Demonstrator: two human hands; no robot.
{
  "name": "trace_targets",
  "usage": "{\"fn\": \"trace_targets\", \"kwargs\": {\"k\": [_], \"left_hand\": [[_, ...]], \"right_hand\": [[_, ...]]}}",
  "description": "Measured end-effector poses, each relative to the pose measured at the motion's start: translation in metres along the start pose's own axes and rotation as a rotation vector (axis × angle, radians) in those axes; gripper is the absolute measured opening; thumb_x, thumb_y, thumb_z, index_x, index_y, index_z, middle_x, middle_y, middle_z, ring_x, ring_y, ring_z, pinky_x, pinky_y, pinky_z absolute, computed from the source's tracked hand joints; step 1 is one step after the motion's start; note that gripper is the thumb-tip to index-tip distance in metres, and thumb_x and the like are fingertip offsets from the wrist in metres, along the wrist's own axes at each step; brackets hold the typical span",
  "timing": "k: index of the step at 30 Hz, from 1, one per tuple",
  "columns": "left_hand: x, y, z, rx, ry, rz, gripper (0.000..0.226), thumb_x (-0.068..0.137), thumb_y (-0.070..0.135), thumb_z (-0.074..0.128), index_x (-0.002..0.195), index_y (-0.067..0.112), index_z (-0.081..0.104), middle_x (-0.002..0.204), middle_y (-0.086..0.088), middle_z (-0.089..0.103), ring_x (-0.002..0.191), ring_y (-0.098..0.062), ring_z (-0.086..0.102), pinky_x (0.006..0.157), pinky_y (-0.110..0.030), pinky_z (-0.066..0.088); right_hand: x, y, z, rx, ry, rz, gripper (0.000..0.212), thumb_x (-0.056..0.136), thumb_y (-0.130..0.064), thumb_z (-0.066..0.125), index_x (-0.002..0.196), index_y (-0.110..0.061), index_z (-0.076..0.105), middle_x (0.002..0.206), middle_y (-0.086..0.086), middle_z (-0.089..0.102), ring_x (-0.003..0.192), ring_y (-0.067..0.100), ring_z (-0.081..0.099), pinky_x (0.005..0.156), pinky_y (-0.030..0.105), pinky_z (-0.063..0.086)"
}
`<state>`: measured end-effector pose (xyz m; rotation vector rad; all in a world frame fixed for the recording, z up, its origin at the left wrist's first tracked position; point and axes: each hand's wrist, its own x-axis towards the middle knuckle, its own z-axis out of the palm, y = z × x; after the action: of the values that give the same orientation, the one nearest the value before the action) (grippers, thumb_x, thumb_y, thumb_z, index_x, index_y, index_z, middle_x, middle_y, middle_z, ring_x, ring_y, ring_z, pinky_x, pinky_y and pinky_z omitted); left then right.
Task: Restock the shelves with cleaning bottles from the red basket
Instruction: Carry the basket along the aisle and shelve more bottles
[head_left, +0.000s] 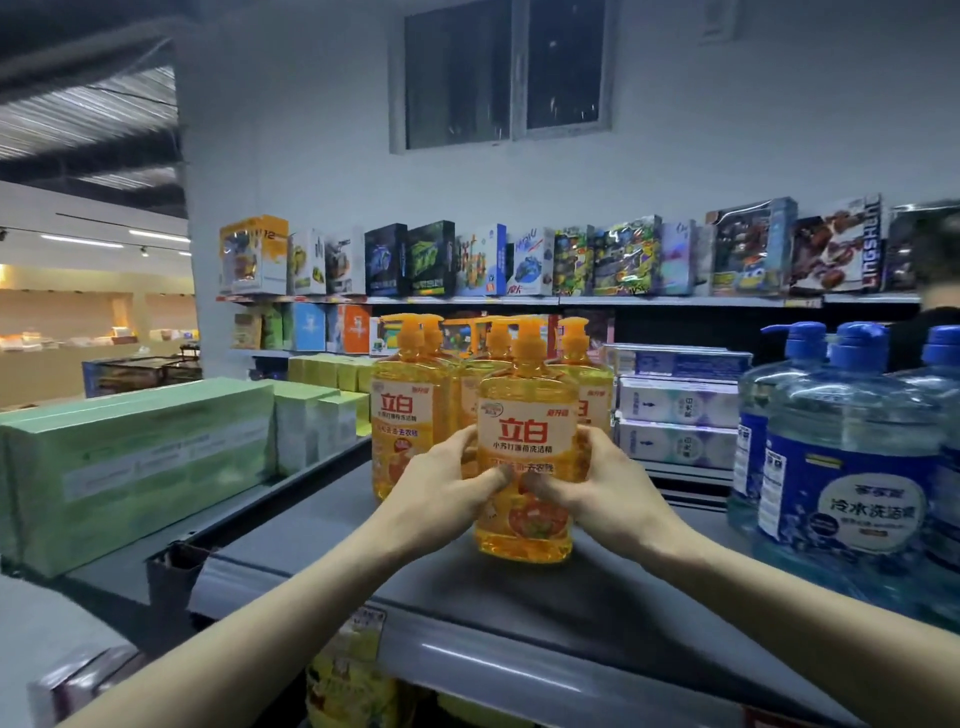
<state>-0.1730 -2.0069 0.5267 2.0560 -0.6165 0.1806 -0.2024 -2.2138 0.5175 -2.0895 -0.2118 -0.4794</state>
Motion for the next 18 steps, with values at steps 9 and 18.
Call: {"fn": "trace_targets", "kwargs": {"k": [9, 18], "left_hand": [[-0.027, -0.022, -0.002, 0.191, -0.044, 0.04, 0.04, 0.102, 0.034, 0.065, 0.141, 0.027, 0.062, 0.119, 0.021, 0.067, 0.118, -0.005, 0.065, 0.093, -0.015, 0.049], [-0.011, -0.036, -0.009, 0.18, -0.093, -0.01, 0.039, 0.099, 0.027, 0.066, 0.138, 0.029, 0.065, 0.125, 0.015, 0.071, 0.117, -0.009, 0.065, 0.105, -0.027, 0.051]], "right_hand": [[-0.03, -0.002, 0.0, -0.337, 0.122, -0.032, 0.05, 0.089, -0.048, 0.081, 0.128, -0.027, 0.058, 0.11, -0.018, 0.071, 0.097, 0.0, 0.069, 0.076, 0.015, 0.055], [0.005, 0.0, 0.026, -0.407, 0.176, 0.03, 0.043, 0.088, -0.05, 0.082, 0.107, -0.023, 0.052, 0.094, -0.012, 0.067, 0.087, 0.01, 0.069, 0.07, 0.025, 0.057]]}}
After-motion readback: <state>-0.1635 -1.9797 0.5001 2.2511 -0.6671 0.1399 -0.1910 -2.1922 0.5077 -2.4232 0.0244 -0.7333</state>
